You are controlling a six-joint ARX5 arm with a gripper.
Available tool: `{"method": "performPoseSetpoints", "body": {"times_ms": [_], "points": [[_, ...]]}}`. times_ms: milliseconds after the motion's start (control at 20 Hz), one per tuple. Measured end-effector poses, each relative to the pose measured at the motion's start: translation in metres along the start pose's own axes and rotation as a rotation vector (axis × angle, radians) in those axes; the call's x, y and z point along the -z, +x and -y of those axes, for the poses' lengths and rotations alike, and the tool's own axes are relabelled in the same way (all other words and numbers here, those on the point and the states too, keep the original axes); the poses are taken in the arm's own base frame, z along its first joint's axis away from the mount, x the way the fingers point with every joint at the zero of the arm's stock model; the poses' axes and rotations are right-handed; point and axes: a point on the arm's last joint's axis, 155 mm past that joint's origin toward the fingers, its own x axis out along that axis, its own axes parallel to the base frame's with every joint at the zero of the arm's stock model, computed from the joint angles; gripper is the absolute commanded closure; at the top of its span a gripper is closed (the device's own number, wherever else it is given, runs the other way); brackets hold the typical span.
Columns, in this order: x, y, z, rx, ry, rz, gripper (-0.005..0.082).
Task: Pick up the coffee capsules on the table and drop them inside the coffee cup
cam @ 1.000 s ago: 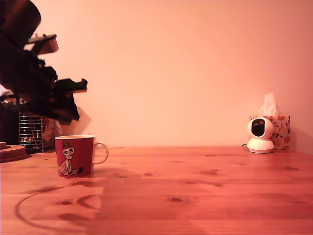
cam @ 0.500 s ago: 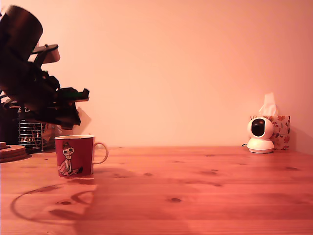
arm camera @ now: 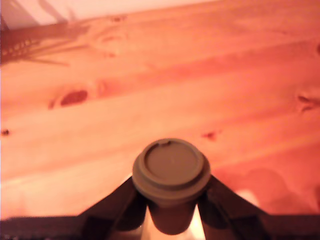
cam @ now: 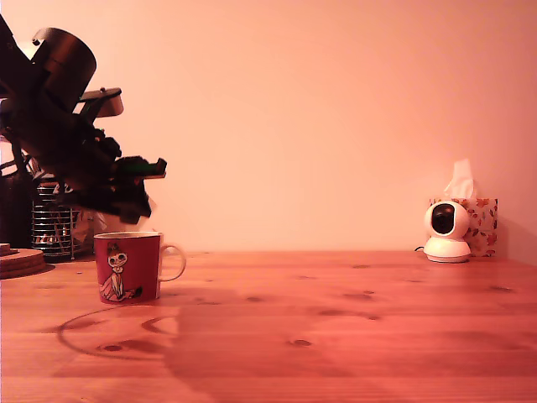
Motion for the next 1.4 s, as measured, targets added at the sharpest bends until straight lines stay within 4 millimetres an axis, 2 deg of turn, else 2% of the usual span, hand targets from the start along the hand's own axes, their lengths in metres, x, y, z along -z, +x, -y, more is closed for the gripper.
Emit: {"method": "performPoseSetpoints", "body": {"times_ms": [150, 500, 550, 700, 750, 1250, 1300, 1400], "points": [[0.014, 0.0, 0.002, 0.01, -0.002, -0.056, 0.0606], [0.014, 0.0, 0.004, 0.025, -0.003, -0.058, 0.0598], [0.014, 0.0, 0.005, 0.025, -0.003, -0.058, 0.055], [0.015, 0.0, 0.005, 0.028, -0.003, -0.06, 0.0248], [0.015, -0.001, 0.005, 0.028, -0.003, -0.059, 0.0197], [0.018, -0.001, 0.005, 0.027, -0.003, -0.073, 0.0203], [0.019, -0.001, 0.005, 0.027, -0.003, -0.075, 0.0225], [0.022, -0.001, 0.005, 0.026, -0.004, -0.088, 0.0335]]}}
